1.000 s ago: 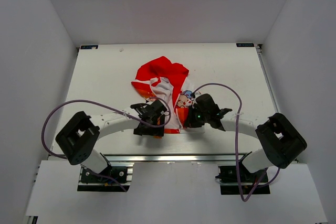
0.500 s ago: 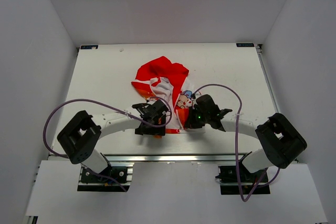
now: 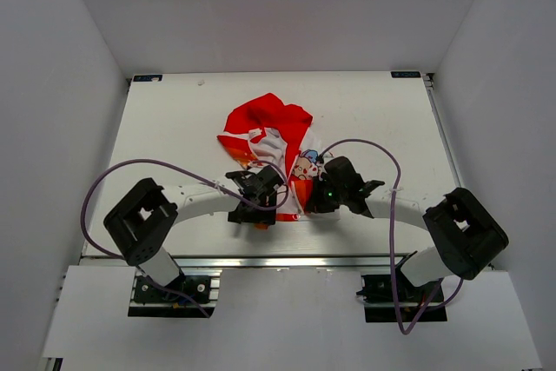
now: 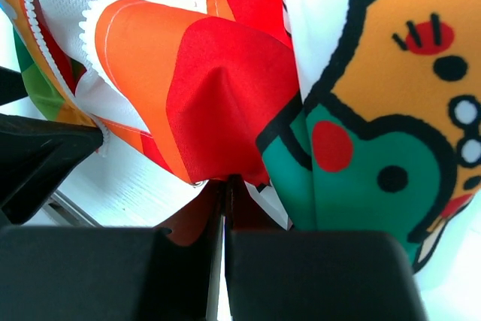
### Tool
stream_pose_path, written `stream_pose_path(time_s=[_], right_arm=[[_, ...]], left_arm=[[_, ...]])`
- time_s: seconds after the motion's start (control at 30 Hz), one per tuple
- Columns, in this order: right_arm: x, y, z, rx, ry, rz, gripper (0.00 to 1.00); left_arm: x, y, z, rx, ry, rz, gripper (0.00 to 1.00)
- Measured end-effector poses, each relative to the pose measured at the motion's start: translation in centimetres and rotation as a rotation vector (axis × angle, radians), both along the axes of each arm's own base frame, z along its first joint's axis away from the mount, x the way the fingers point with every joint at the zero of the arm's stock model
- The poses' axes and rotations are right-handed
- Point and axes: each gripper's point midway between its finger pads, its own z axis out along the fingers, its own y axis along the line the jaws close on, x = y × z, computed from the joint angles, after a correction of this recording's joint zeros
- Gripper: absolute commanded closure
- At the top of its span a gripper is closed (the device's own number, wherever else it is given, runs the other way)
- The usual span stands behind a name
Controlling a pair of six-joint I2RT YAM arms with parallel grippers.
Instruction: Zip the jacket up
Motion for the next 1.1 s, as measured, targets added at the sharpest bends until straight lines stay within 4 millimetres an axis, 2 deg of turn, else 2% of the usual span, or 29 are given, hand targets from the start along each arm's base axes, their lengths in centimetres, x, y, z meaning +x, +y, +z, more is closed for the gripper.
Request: stream_pose_path(time_s=[0.07, 0.17, 0.2, 0.23, 0.3, 0.33, 0.4, 0.43, 0.57, 0.8, 0.93, 1.03, 1.1], right_arm=[[0.1, -0.1, 0.0, -0.004, -0.003, -0.004, 1.00], [0.2, -0.1, -0.1, -0.008, -0.007, -0.009, 1.00], [0.2, -0.2, -0.1, -0.008, -0.007, -0.010, 1.00], [0.2, -0.2, -0.1, -0.009, -0.007, -0.011, 1.00], [0.3, -0.2, 0.0, -0.012, -0.011, -0.015, 1.00], [0.4, -0.3, 0.0, -0.015, -0.015, -0.019, 1.00], [0.5, -0.5, 0.0, -0.021, -0.024, -0.029, 1.00], [0.5, -0.6, 0.0, -0.024, -0.025, -0.033, 1.00], [0.4, -0.9, -0.2, -0.032, -0.023, -0.045, 1.00], [0.4, -1.4, -0.1, -0.041, -0.034, -0.062, 1.00], [0.3, -1.4, 0.1, -0.037, -0.040, -0.049, 1.00], [-0.1, -0.9, 1.4, 0.000, -0.073, 0.006, 1.00], [-0.2, -0.4, 3.3, 0.045, -0.126, 0.053, 1.00]], left_arm=[[0.0, -0.3, 0.0, -0.001, -0.001, -0.002, 0.11], [-0.1, -0.7, -0.1, -0.004, -0.006, -0.006, 0.22], [-0.1, -1.0, -0.2, -0.007, -0.006, -0.007, 0.27], [0.0, -1.2, -0.2, -0.008, -0.009, -0.009, 0.37], [0.0, -1.7, -0.2, -0.012, -0.017, -0.011, 0.45], [0.1, -1.8, -0.3, -0.014, -0.021, -0.010, 0.58], [0.1, -2.1, -0.5, -0.020, -0.025, -0.001, 0.70], [0.1, -2.3, -0.6, -0.025, -0.027, 0.002, 0.80], [0.3, -3.1, -0.7, -0.057, -0.033, 0.012, 1.00], [1.1, -4.6, -0.6, -0.119, -0.059, 0.026, 1.00], [1.3, -4.3, 0.2, -0.149, -0.094, 0.045, 1.00], [0.6, -3.1, 0.7, -0.123, -0.093, 0.036, 1.00], [0.5, -2.7, 2.1, -0.136, -0.112, 0.018, 1.00]])
